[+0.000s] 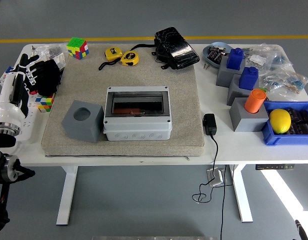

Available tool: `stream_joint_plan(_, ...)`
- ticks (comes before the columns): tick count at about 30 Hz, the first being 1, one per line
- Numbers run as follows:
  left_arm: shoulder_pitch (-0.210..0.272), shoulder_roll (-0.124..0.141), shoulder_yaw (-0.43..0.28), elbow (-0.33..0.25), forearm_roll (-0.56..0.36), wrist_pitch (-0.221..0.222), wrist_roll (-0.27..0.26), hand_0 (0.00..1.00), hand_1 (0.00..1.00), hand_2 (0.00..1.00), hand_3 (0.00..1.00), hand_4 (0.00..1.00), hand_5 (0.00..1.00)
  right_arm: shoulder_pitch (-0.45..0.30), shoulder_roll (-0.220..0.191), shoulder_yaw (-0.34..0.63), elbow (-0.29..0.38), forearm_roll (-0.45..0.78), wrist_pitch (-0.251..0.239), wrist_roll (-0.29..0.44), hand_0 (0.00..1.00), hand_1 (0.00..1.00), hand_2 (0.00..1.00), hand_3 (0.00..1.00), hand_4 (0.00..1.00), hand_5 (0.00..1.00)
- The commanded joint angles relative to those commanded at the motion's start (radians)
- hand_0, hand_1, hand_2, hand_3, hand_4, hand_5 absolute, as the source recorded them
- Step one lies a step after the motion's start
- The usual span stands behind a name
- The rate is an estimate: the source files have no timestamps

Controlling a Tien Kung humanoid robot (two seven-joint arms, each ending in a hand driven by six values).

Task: Fetch the battery,place it into the box,close the lid of the box

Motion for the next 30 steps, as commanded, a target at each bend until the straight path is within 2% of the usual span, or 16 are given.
stream_joint_plan(6, -0.003, 0.001, -0.002, 0.003, -0.018, 0.006, -0.036, 0.782, 0.800, 0.782, 0.794, 0.998, 0.957, -0.001, 0.000, 0.003, 0.000, -0.001, -0.001, 0.000, 0.821, 0.773, 0.758, 0.794, 0.998, 0.998)
stream_joint_plan(20, 0.001, -0.002, -0.011, 0.008, -0.019, 0.007, -0.030, 0.778, 0.798, 0.780, 0.790, 0.998, 0.952, 0.001, 0.000, 0.005, 0.000, -0.001, -0.003, 0.002, 0.823, 0.773, 0.758, 0.793, 0.998, 0.998)
stream_joint_plan(30, -0.002, -0.005, -0.008, 0.020, -0.045, 0.008, -0.045, 0.777, 0.797, 0.779, 0.789, 0.998, 0.949, 0.000, 0.002, 0.027, 0.000, -0.017, -0.002, 0.001, 0.822, 0.773, 0.758, 0.793, 0.998, 0.998)
